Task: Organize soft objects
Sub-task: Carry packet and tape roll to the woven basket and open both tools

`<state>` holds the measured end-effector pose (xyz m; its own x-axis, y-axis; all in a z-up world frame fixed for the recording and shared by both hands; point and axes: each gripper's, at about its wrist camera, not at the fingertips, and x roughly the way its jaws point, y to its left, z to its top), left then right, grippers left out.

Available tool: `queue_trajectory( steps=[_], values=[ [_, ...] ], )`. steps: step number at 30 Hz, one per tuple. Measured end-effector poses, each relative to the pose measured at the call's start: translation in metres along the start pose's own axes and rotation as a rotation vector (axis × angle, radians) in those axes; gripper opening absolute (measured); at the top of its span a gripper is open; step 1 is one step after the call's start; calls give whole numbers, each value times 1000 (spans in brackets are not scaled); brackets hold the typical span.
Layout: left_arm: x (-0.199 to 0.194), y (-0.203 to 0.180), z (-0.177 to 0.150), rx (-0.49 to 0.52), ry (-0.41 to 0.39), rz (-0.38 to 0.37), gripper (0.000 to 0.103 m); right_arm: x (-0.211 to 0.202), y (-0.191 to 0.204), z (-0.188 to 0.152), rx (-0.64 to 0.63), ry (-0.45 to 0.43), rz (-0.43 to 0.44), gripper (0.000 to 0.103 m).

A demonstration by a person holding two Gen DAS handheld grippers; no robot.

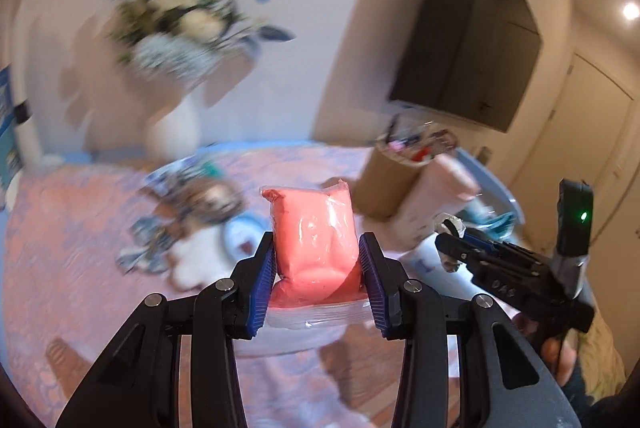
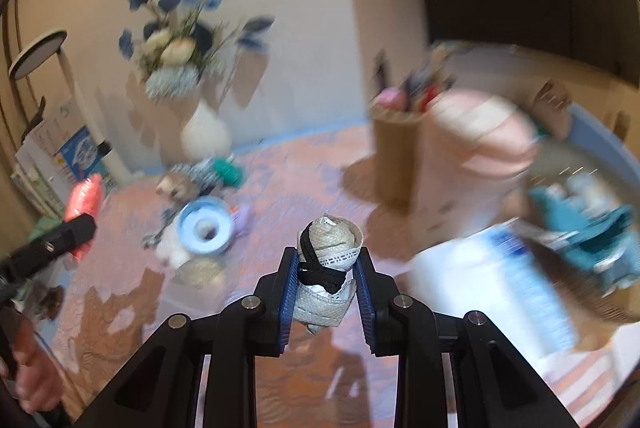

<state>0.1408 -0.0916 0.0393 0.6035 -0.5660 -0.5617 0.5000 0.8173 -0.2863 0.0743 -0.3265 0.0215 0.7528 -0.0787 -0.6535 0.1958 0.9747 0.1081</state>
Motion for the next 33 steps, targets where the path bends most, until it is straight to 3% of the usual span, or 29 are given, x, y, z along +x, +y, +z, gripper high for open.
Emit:
queue_trajectory(
  steps=[6, 15, 21, 29, 33],
  values=[
    [20, -48, 25, 26, 9, -123, 38, -35, -66, 9, 104, -68, -70, 27],
    [75, -131, 31, 123, 96, -250, 38, -65, -159, 3, 270, -105, -138, 27],
    [113, -180, 27, 207, 146, -287, 38, -72, -192, 2, 307, -115, -165, 27],
    [154, -228, 38, 245, 167, -335, 38, -69, -232, 17, 358, -121, -184, 27],
    [172, -251, 45, 255, 172, -343, 38, -56, -265, 29, 481, -82, -141, 27]
  ],
)
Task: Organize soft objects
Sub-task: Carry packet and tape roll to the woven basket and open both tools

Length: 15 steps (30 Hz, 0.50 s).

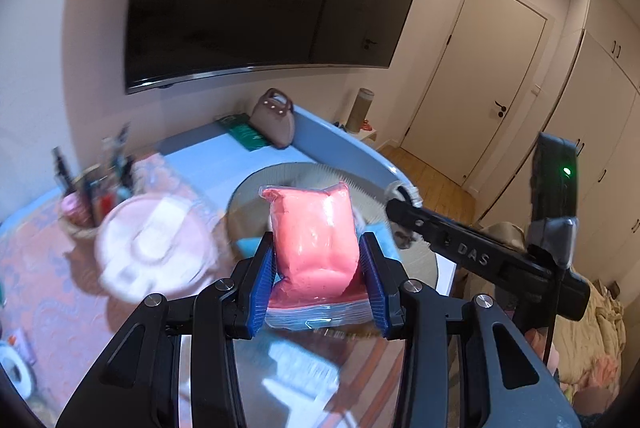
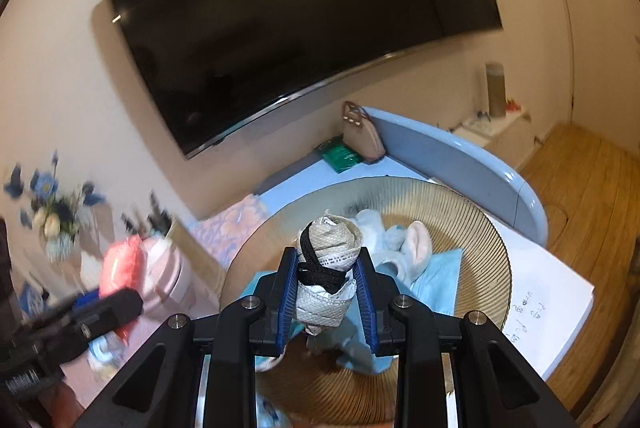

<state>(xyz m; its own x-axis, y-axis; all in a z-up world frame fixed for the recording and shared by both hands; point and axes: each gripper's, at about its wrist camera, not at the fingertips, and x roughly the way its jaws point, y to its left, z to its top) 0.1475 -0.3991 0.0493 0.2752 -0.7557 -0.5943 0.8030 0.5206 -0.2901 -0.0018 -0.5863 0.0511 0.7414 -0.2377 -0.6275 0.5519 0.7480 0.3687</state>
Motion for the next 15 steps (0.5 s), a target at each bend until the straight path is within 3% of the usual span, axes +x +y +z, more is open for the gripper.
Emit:
queue_trajectory(
  steps=[4, 11, 12, 15],
  values=[
    [25, -7, 12, -16, 23, -2, 38, 26, -15, 14, 87, 72, 32, 27],
    [62, -13, 19, -19, 26, 60, 39, 43, -14, 33, 74, 93, -8, 27],
    [65, -14, 19, -14, 23, 64, 41, 45, -13, 34, 71, 93, -10, 27],
    [71, -10, 21, -35, 27, 73, 58, 52, -9, 38, 51, 103, -1, 27]
  ],
)
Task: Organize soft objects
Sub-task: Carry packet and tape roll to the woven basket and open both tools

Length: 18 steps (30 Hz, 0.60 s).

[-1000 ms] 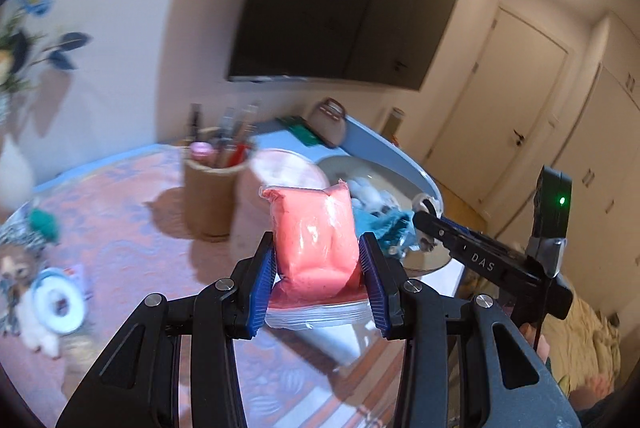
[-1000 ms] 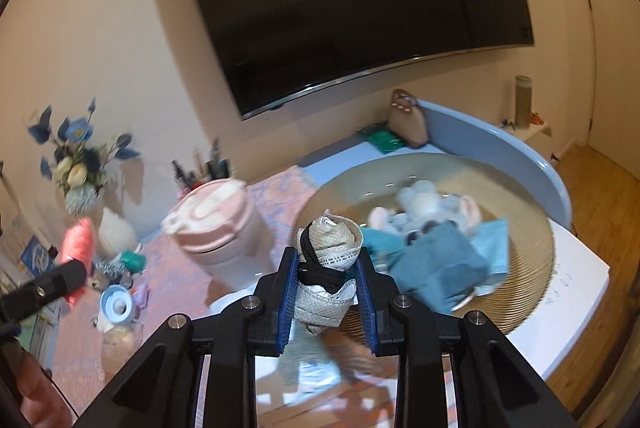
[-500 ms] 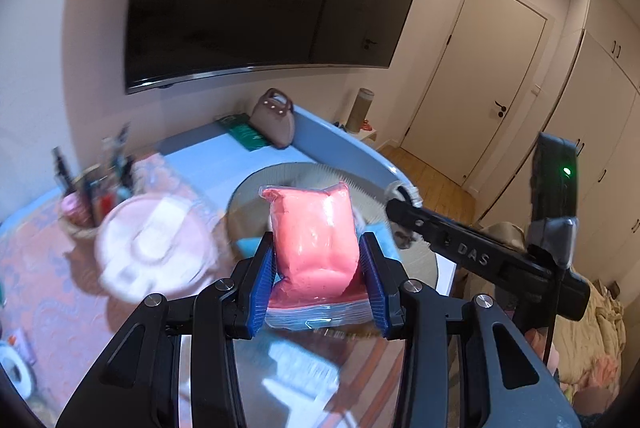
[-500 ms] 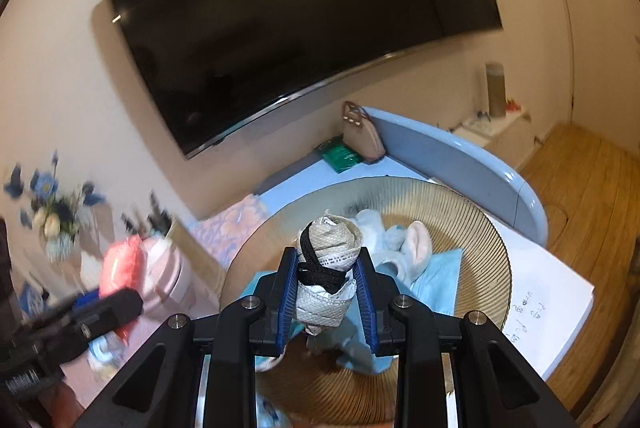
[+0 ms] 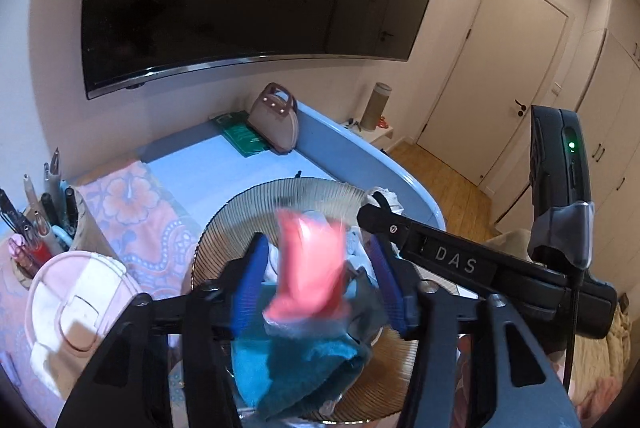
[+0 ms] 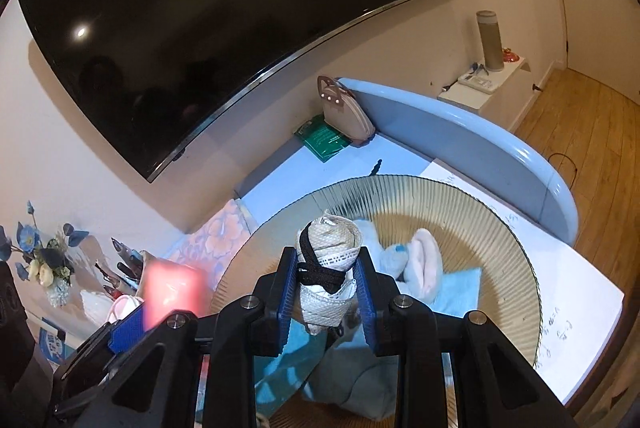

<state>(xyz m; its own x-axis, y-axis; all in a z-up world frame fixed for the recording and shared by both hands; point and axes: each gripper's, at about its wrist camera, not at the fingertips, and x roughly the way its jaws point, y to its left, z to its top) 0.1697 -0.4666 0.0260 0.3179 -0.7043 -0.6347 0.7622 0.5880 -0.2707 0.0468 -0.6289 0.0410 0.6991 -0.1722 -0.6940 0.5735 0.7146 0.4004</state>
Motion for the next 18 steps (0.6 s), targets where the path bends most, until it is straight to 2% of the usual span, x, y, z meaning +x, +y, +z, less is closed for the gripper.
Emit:
queue_trajectory(
  steps=[1, 2, 4, 7, 11, 14, 18],
  values=[
    [-1, 4, 0, -19, -1, 7, 73, 2, -1, 2, 4, 7, 13, 29],
    [-2, 7, 0, -38, -4, 6, 77, 4, -4, 4, 14, 21, 24, 35],
    [-11, 12, -3, -58, -17, -22, 77, 2, -9, 5, 35, 19, 33, 41],
    [-35, 8, -8, -42, -42, -70, 77, -12, -12, 1, 46, -8, 48, 41],
    [-87, 7, -15, -3, -102, -79, 78, -32, -4, -8, 45, -30, 87, 41],
    [-138, 18, -22, 22, -150, -36, 78, -56, 14, -24, 3, -56, 120, 41],
    [-218, 50, -40, 29, -191, 83, 78, -81, 41, -51, -70, -74, 166, 42]
  ],
)
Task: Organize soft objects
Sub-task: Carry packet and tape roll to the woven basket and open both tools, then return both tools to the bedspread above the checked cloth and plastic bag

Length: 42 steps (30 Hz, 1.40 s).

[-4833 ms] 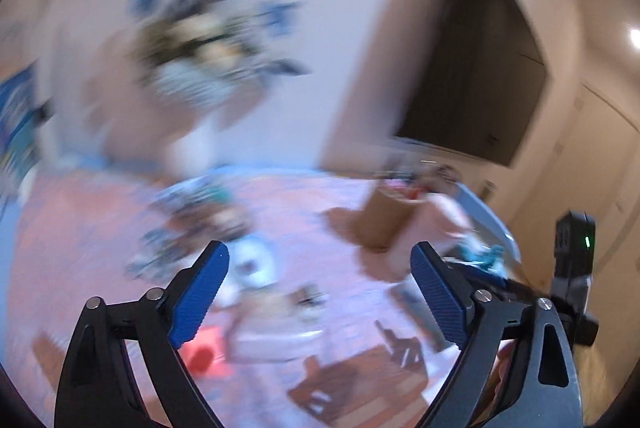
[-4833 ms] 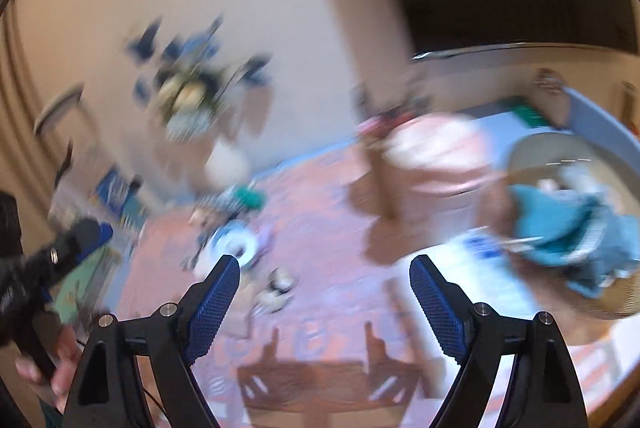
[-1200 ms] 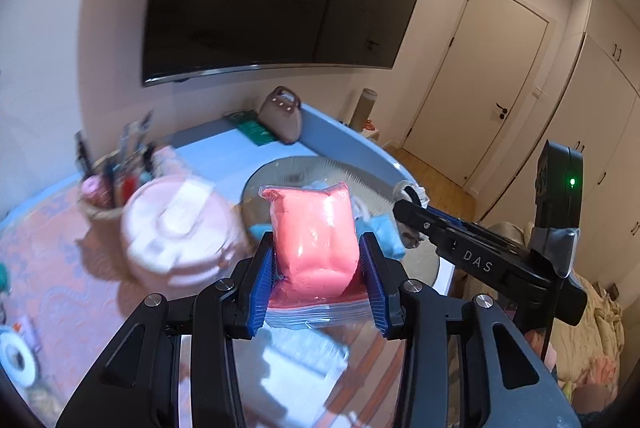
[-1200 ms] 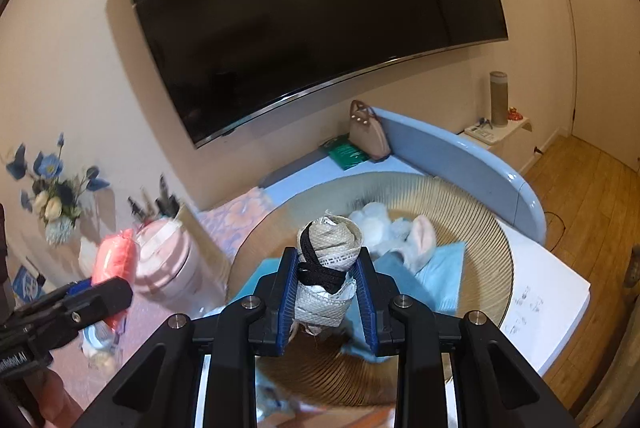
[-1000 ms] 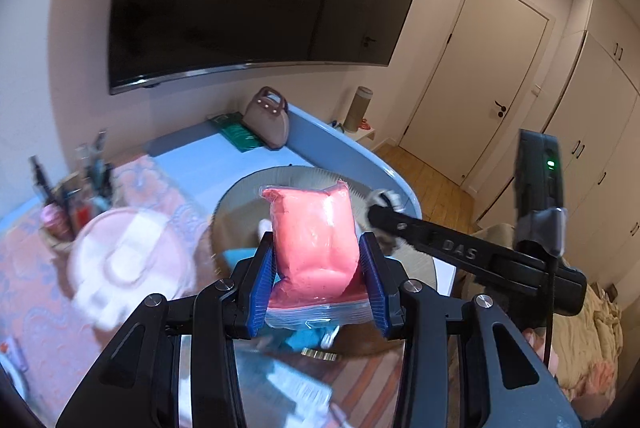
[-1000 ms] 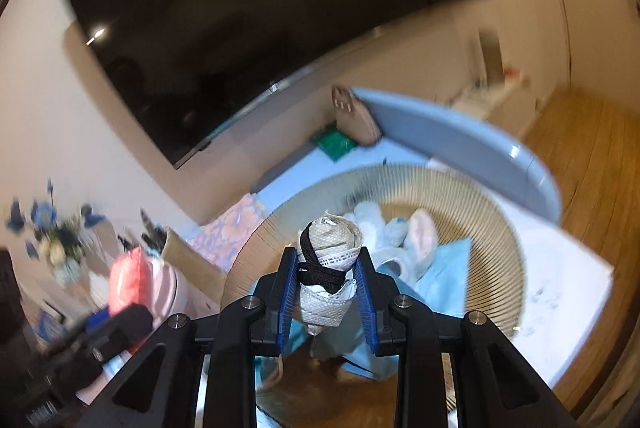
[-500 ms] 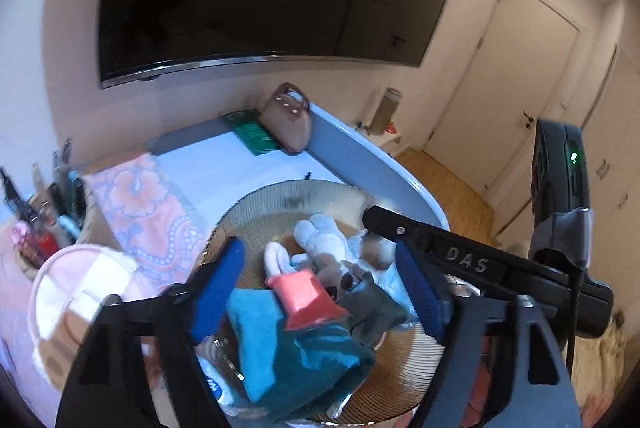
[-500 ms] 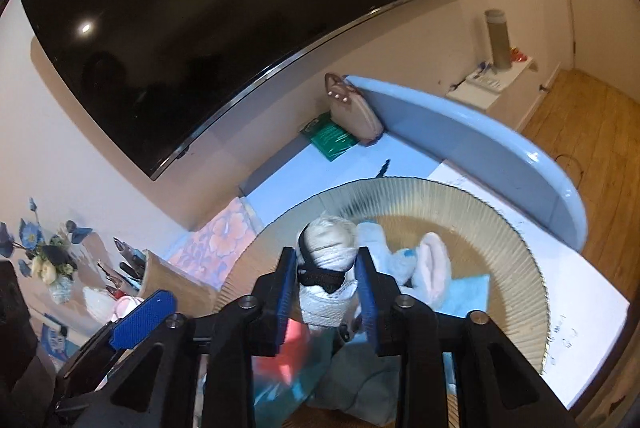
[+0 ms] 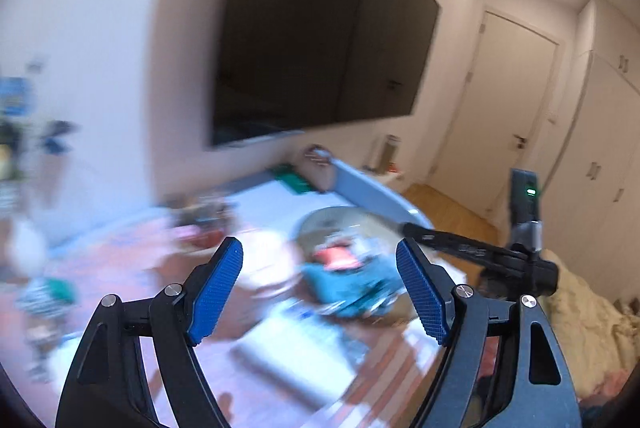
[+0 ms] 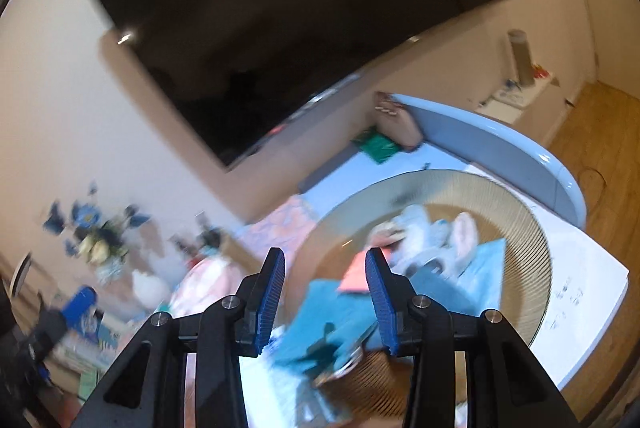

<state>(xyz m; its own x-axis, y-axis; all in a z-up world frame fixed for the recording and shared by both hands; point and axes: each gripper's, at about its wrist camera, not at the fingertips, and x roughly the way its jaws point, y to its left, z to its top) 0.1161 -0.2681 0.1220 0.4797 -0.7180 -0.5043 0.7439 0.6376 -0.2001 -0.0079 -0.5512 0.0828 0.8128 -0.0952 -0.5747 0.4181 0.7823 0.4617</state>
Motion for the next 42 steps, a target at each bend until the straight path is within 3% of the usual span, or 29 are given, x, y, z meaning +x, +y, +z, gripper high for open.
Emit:
queue_trajectory(
  steps=[6, 10, 14, 19, 22, 25, 30, 34, 37, 39, 42],
  values=[
    [-126, 80, -11, -76, -38, 229, 78, -14, 67, -40, -110, 31, 109, 43],
    [-201, 108, -23, -39, -51, 525, 78, -6, 117, -66, -187, 52, 175, 58],
    [-225, 138, -52, -86, -44, 608, 84, 21, 176, -102, -290, 135, 232, 58],
    [-186, 183, -106, -200, -11, 600, 86, 65, 229, -151, -408, 258, 216, 58],
    [-142, 209, -136, -289, 22, 538, 85, 84, 241, -167, -450, 305, 190, 58],
    [-103, 230, -162, -357, 48, 477, 85, 96, 244, -173, -471, 341, 171, 58],
    [-67, 257, -188, -413, 85, 480, 85, 115, 244, -176, -473, 376, 156, 64],
    [-61, 275, -188, -450, 126, 469, 85, 139, 246, -179, -420, 437, 165, 76],
    [-61, 285, -178, -436, 138, 479, 85, 155, 250, -183, -384, 468, 179, 76],
    [-50, 297, -171, -422, 194, 501, 85, 165, 255, -187, -365, 489, 183, 77],
    [-34, 322, -170, -457, 206, 497, 84, 178, 263, -197, -349, 526, 198, 77]
  ],
)
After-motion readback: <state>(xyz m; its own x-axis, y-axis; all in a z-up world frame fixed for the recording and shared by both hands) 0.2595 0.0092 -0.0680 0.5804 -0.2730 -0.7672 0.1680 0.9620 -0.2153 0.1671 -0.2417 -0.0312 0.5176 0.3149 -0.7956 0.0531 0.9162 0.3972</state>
